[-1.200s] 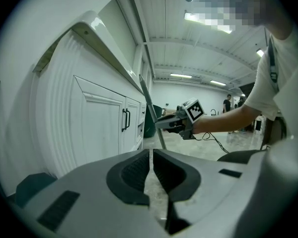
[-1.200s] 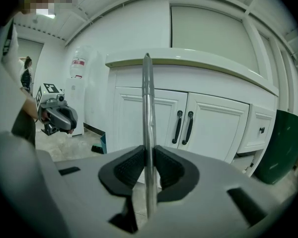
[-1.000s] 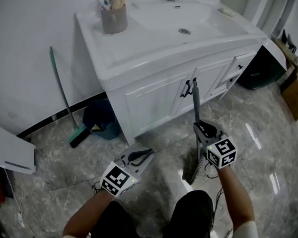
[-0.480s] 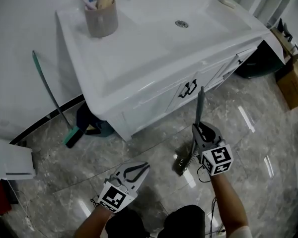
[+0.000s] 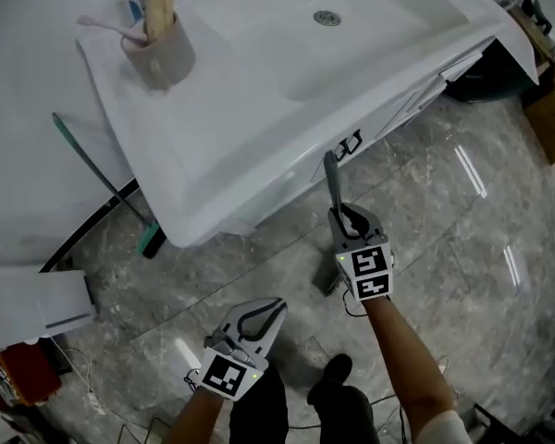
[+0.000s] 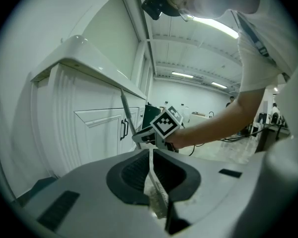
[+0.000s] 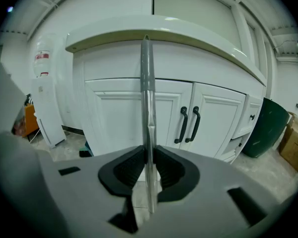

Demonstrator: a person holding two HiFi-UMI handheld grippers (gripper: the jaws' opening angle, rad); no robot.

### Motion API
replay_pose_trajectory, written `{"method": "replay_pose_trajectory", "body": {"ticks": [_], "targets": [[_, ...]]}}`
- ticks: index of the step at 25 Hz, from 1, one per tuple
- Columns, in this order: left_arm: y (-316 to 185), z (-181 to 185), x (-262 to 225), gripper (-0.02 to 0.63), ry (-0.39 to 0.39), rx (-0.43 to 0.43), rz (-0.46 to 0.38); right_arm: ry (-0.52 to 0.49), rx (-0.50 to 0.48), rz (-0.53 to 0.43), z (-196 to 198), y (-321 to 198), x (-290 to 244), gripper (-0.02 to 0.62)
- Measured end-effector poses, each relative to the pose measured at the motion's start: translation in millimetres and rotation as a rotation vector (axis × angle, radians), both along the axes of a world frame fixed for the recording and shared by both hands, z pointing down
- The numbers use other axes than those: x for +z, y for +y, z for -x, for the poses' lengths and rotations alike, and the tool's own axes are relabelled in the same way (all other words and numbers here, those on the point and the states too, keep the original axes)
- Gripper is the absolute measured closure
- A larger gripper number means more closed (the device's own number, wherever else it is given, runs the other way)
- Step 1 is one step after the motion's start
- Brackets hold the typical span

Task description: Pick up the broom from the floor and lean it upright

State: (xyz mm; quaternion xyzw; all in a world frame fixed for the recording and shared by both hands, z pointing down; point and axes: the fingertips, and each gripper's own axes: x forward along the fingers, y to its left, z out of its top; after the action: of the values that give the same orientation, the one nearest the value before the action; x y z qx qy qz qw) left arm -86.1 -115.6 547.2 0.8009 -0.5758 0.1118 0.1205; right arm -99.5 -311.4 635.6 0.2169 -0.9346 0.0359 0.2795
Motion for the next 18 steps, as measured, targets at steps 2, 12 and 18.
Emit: {"method": "replay_pose_trajectory", "body": {"ticks": [2, 12, 18], "targets": [[5.2, -3.4, -4.7, 0.584, 0.004, 0.0, 0.026, -0.002, 0.022, -0.006, 7.6, -1.7, 2.4, 0.522], [24.1, 4.4, -2.1, 0.584, 0.045, -0.021, 0.068, -0.061, 0.077, 0.013, 18.3, -17.1, 12.2, 0.479], [25.8, 10.2, -2.8, 0.584, 0.118, -0.078, 0.107, -0.04, 0.02, 0.02, 22.5, -12.2, 8.2, 0.408]]}}
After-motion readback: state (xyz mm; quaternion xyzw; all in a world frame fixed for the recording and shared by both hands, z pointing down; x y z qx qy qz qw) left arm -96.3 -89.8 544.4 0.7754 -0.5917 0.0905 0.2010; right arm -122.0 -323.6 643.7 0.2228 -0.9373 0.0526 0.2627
